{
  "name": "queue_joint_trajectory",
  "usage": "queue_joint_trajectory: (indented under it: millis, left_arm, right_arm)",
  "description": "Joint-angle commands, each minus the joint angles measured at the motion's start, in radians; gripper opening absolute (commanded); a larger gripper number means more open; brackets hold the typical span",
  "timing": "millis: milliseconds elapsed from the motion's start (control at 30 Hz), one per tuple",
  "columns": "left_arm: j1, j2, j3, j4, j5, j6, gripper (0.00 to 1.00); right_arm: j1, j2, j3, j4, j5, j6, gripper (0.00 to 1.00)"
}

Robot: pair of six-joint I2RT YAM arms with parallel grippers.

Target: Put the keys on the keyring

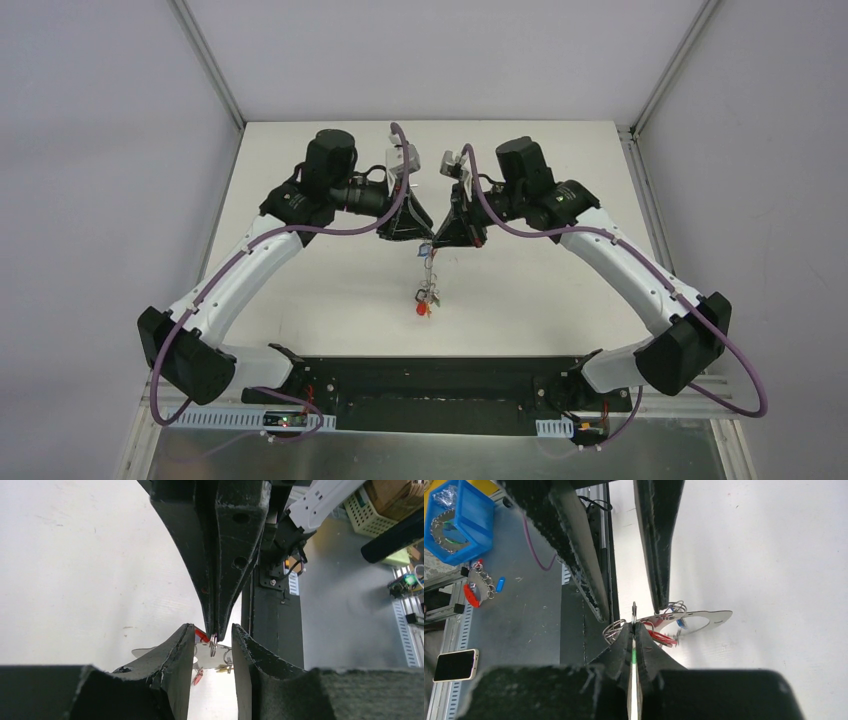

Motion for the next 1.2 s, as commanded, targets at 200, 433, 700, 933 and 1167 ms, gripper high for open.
queue_joint_trajectory:
  millis: [200, 433, 700, 933, 1167]
  left_arm:
    - [-0.03, 0.023, 0.035, -0.115, -0.004, 0.146, 0.28]
    - [-0.037, 0.035, 0.04, -0.129, -0.003, 0.163, 0.16]
    - [-0.036, 0.034, 0.046, -0.095, -0.012, 0.132, 0.0]
    - [0.011, -0.01, -0.029, 0.202, 0.042, -0.14, 0.0]
    - [0.023, -0.015, -0.155, 0.62, 0.069, -0.475, 0.0]
  right_arm:
    - [0.006, -0.003, 0.053, 0.011, -0.012, -0.022, 0.0]
    - [0.006, -0.002, 0.046, 0.017, -0.015, -0.017, 0.0]
    - [0.002, -0.015, 0.021, 0.04, -0.011, -0.006, 0.01]
    - [-0.085, -0.086, -0.059, 0.147, -0.084, 0.081, 0.25]
    - [-0.137, -0.124, -0.094, 0.21, -0.124, 0.125, 0.39]
